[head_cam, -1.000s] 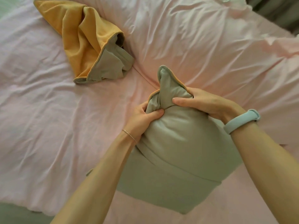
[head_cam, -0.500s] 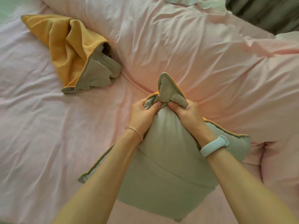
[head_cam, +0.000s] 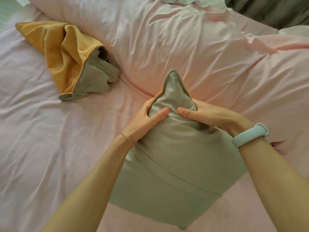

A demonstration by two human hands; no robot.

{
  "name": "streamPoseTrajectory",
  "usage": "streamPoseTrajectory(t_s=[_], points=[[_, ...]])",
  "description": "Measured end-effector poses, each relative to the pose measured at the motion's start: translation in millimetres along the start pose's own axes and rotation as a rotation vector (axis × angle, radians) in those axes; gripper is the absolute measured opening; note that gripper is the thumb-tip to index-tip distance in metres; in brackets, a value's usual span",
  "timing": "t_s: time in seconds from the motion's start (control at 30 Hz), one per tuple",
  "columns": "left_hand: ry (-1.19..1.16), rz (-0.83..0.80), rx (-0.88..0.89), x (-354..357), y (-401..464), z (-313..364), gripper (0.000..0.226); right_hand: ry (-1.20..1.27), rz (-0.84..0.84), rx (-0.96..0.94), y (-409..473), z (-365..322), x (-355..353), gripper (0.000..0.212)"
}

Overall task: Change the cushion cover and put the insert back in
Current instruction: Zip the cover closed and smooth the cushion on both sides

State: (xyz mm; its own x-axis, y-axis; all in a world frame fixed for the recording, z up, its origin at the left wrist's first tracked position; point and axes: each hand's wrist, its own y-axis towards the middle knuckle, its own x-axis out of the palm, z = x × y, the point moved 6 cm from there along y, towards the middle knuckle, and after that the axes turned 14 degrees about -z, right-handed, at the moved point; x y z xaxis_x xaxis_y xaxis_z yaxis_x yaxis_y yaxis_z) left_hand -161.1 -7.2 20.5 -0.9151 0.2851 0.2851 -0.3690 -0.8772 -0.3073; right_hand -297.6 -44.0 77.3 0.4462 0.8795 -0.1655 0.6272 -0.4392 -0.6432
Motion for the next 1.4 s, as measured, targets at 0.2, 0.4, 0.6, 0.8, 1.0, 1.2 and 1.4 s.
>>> streamPoseTrajectory(t_s=[0.2,0.4,0.6,0.8,1.0,1.2,1.4], points=[[0.064,0.183,0.015,-13,-2,-12,0.042,0.001,0.354,-0.026,7,22,16,0.038],[0.093,0.521,0.071,-14,0,-27,0.037,-0.187,0.851,0.034,9,27,16,0.035],[0.165,0.364,-0.018,-29,8,-23,0.043,-0.446,0.828,0.002,10,12,8,0.051],[0.45,0.36,-0.133,-52,-13,-68,0.082,-0.852,0.845,-0.068,24,14,69,0.048],[0.95,0.286,-0.211,-43,-55,-119,0.085,-0.832,0.66,0.155,30,121,134,0.052],[1.001,0.396,-0.037,-33,-70,-94,0.057,-0.725,1.024,-0.004,44,59,62,0.039],[1.03,0.585,-0.015,-58,-62,-79,0.039,-0.884,0.6,0.039,121,82,74,0.058]])
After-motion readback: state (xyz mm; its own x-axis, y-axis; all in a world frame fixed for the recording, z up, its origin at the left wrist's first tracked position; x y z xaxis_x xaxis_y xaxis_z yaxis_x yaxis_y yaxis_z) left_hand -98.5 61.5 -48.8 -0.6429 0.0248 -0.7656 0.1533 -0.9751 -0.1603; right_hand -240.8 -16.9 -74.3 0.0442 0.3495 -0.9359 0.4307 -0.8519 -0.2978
